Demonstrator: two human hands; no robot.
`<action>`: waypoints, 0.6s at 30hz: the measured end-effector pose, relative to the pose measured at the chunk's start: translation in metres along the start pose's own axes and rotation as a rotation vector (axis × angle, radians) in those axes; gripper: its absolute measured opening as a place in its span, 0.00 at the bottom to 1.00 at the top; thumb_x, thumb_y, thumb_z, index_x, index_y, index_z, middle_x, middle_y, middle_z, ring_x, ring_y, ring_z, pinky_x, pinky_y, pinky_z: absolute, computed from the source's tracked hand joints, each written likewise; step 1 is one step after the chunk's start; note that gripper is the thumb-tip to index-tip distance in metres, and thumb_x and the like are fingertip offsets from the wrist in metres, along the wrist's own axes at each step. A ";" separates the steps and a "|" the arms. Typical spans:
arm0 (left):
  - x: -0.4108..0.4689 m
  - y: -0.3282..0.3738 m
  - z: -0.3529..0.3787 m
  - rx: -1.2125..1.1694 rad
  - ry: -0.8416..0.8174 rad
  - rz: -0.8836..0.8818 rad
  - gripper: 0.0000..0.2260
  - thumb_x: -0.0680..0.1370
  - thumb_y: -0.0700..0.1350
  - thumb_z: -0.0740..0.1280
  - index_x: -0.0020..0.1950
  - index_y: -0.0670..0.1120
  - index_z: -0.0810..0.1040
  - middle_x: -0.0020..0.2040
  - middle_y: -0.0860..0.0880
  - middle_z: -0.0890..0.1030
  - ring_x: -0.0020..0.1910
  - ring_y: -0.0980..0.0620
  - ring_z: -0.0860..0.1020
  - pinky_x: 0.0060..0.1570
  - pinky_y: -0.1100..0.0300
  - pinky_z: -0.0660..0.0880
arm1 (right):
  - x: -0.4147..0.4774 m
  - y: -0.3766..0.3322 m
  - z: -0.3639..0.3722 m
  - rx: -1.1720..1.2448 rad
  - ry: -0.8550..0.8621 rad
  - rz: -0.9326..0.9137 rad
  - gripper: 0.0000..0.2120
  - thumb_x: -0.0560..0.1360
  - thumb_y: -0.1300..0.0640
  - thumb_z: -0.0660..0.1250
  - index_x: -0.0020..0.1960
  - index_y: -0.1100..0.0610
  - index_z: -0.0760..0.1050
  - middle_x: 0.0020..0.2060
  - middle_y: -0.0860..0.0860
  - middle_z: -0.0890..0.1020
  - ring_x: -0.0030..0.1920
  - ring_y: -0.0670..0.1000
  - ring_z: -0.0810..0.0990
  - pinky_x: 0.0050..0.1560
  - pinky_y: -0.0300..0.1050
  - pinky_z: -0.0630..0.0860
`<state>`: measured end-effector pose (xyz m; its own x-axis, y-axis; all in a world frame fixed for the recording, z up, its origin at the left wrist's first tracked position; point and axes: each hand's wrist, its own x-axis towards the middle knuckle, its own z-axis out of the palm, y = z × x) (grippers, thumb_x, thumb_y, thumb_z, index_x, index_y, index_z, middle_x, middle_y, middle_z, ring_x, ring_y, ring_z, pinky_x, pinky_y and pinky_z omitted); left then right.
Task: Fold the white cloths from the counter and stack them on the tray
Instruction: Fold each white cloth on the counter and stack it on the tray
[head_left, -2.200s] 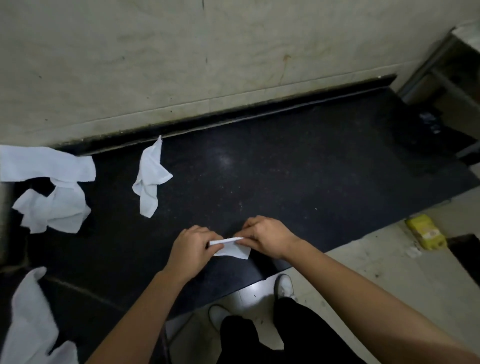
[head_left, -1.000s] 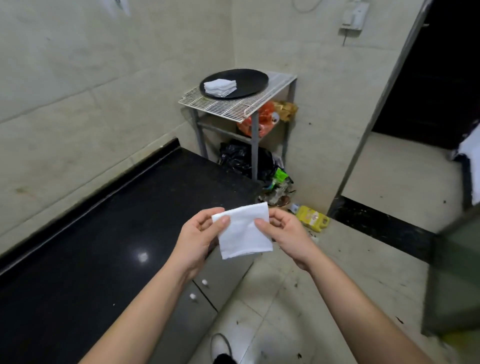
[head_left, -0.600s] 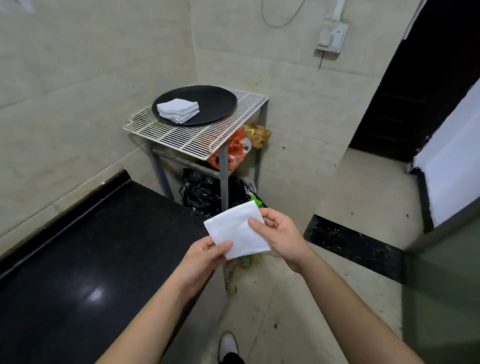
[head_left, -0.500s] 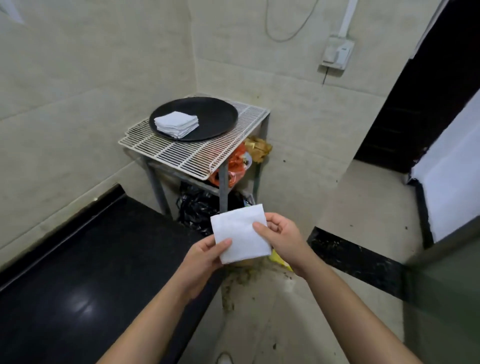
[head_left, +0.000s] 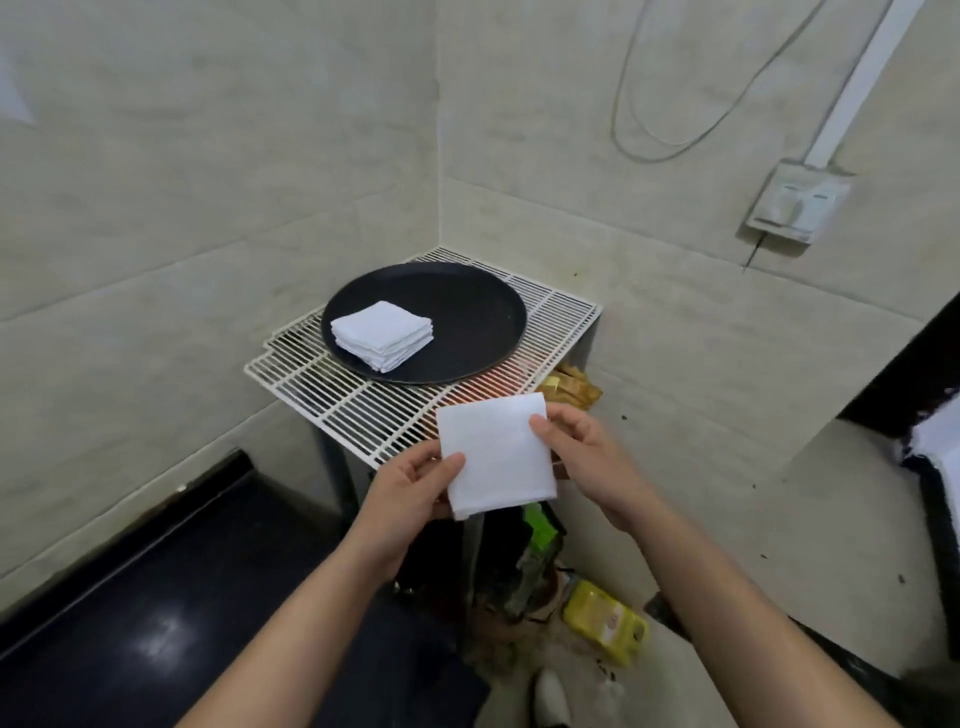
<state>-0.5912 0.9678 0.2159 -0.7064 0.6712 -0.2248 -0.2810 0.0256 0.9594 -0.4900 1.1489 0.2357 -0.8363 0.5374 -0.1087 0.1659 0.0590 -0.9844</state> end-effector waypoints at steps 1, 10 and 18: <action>0.014 0.005 -0.004 -0.011 0.055 0.009 0.10 0.81 0.41 0.65 0.60 0.42 0.80 0.51 0.44 0.86 0.47 0.49 0.84 0.42 0.58 0.81 | 0.023 -0.004 0.003 -0.021 -0.042 0.000 0.07 0.83 0.54 0.63 0.54 0.48 0.80 0.43 0.42 0.86 0.41 0.39 0.83 0.39 0.34 0.79; 0.119 0.062 -0.039 -0.147 0.509 0.018 0.07 0.81 0.42 0.66 0.54 0.42 0.81 0.48 0.44 0.86 0.42 0.51 0.85 0.36 0.62 0.80 | 0.206 -0.034 0.038 -0.009 -0.490 0.120 0.13 0.80 0.60 0.65 0.63 0.54 0.79 0.54 0.51 0.86 0.53 0.52 0.85 0.55 0.51 0.82; 0.194 0.085 -0.067 -0.201 0.690 -0.096 0.13 0.78 0.32 0.63 0.61 0.42 0.79 0.52 0.43 0.85 0.44 0.47 0.83 0.41 0.56 0.80 | 0.323 -0.052 0.077 -0.045 -0.630 0.043 0.17 0.79 0.63 0.67 0.67 0.56 0.77 0.55 0.50 0.85 0.55 0.49 0.84 0.60 0.51 0.80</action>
<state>-0.7961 1.0505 0.2427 -0.9029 0.0503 -0.4269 -0.4298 -0.1206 0.8948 -0.8095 1.2547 0.2413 -0.9733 -0.0580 -0.2221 0.2163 0.0913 -0.9720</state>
